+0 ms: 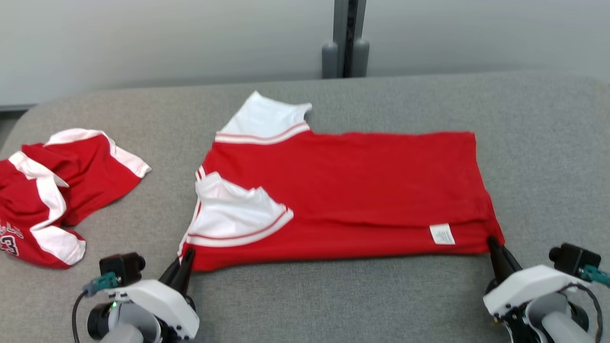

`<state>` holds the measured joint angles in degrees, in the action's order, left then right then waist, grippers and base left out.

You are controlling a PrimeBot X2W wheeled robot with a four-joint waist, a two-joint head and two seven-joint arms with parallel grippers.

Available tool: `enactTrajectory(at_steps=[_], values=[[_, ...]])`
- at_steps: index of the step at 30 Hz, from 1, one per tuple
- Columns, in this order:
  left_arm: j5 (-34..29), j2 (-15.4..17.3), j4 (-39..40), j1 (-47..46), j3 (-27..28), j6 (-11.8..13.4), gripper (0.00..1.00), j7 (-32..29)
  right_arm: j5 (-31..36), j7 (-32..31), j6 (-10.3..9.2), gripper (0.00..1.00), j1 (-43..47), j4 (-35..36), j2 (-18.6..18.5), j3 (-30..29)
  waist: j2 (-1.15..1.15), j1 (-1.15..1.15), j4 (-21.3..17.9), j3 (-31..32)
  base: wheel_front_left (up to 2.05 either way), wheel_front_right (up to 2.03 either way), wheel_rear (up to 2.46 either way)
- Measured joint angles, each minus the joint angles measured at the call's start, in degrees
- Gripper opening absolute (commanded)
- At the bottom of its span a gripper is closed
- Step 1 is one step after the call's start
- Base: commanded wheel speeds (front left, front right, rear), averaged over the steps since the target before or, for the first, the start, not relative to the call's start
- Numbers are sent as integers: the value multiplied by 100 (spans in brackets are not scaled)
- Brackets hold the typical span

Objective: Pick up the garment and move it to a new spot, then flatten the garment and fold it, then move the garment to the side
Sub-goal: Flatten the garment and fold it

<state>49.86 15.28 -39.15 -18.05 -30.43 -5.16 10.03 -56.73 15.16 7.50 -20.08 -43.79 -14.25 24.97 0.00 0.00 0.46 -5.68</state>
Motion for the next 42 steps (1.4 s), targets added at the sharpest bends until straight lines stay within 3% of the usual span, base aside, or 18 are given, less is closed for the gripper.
enactTrajectory(at_steps=[10,23,30,36,37,38,39,42], values=[[16,230,715,795,-116,230,0,-146,-308,0,0,0,567,219,-232,155,0,0,68,649,0,0,0],[79,393,1790,1556,-191,716,0,-405,-374,0,0,0,1162,578,-407,-37,0,0,199,730,0,0,0],[121,422,1945,1698,-204,809,0,-480,-276,0,0,0,1257,539,-394,-89,0,0,203,742,0,0,0],[168,398,1933,1735,-216,811,0,-478,-219,0,0,25,1302,485,-364,-174,0,0,226,729,0,0,0],[168,389,1930,1735,-220,821,9,-478,-213,0,0,40,1308,471,-359,-177,0,0,225,728,0,0,0],[168,387,1920,1735,-224,822,45,-478,-198,0,0,65,1308,457,-357,-186,0,0,223,727,0,0,0],[169,387,1905,1735,-226,822,100,-480,-177,0,0,100,1308,448,-357,-189,0,0,221,727,0,0,0],[177,388,1869,1734,-230,825,100,-489,-167,0,0,100,1308,430,-338,-198,0,0,213,730,0,0,0]])
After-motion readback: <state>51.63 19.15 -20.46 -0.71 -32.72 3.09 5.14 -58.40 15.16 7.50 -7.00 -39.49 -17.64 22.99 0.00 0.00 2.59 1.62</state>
